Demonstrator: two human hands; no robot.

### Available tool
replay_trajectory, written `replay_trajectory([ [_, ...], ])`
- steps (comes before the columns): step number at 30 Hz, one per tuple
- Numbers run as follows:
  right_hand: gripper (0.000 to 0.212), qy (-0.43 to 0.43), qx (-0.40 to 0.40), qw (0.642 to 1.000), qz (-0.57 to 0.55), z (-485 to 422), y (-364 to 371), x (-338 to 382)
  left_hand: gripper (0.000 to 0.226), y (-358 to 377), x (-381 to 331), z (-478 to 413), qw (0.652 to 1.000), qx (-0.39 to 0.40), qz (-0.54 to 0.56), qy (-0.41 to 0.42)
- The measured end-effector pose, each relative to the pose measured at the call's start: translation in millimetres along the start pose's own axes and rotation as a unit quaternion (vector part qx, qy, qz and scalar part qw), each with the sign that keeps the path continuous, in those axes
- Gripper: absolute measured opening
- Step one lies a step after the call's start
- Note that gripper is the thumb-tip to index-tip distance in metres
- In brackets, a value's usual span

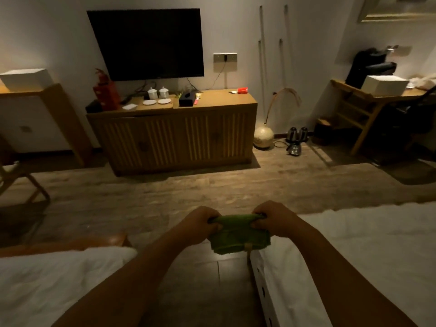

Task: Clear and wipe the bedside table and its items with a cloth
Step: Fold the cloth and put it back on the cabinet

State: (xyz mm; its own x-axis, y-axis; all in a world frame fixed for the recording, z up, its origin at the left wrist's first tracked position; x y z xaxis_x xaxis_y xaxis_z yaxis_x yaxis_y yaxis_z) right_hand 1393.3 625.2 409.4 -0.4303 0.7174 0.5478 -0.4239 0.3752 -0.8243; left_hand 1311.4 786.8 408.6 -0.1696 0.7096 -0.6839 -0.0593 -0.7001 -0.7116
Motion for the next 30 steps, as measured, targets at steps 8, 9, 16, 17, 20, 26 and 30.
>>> replay_trajectory([
  [8,0.018,-0.029,0.003,0.999,0.024,-215,-77,-29,0.014,-74,10,-216,0.999,-0.050,-0.008,-0.008],
  [9,0.017,-0.031,0.006,0.999,0.023,-245,-83,-31,0.015,-86,14,-245,0.998,-0.055,-0.012,-0.012],
  [16,0.015,-0.040,0.012,0.999,0.010,-470,-118,-57,0.017,-159,63,-462,0.998,-0.059,-0.027,0.023],
  [17,0.014,-0.037,0.006,0.999,0.006,-494,-124,-60,0.016,-167,70,-488,0.997,-0.062,-0.022,0.026],
  [20,0.012,-0.017,-0.005,1.000,-0.011,-589,-143,-71,0.015,-200,90,-585,0.998,-0.056,0.000,0.024],
  [26,0.005,0.008,-0.027,1.000,-0.008,-742,-189,-101,0.012,-245,103,-743,0.999,-0.032,0.019,0.008],
  [30,0.005,0.019,-0.038,0.999,-0.019,-841,-220,-134,0.012,-268,102,-850,0.998,-0.038,0.037,0.014],
])
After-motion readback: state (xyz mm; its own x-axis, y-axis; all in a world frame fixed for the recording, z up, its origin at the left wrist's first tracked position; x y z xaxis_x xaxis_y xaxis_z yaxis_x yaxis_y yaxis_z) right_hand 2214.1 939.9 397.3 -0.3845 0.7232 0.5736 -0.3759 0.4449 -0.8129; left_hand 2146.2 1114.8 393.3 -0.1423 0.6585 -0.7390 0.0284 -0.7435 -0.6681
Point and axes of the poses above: each hand's wrist, its own z-axis away from the middle knuckle, its own y-axis out of the palm, x = y × z, the point moved 9 cm from there along -z, towards the middle knuckle, and after that the axes turned 6 degrees about -x, right-handed, at the moved point
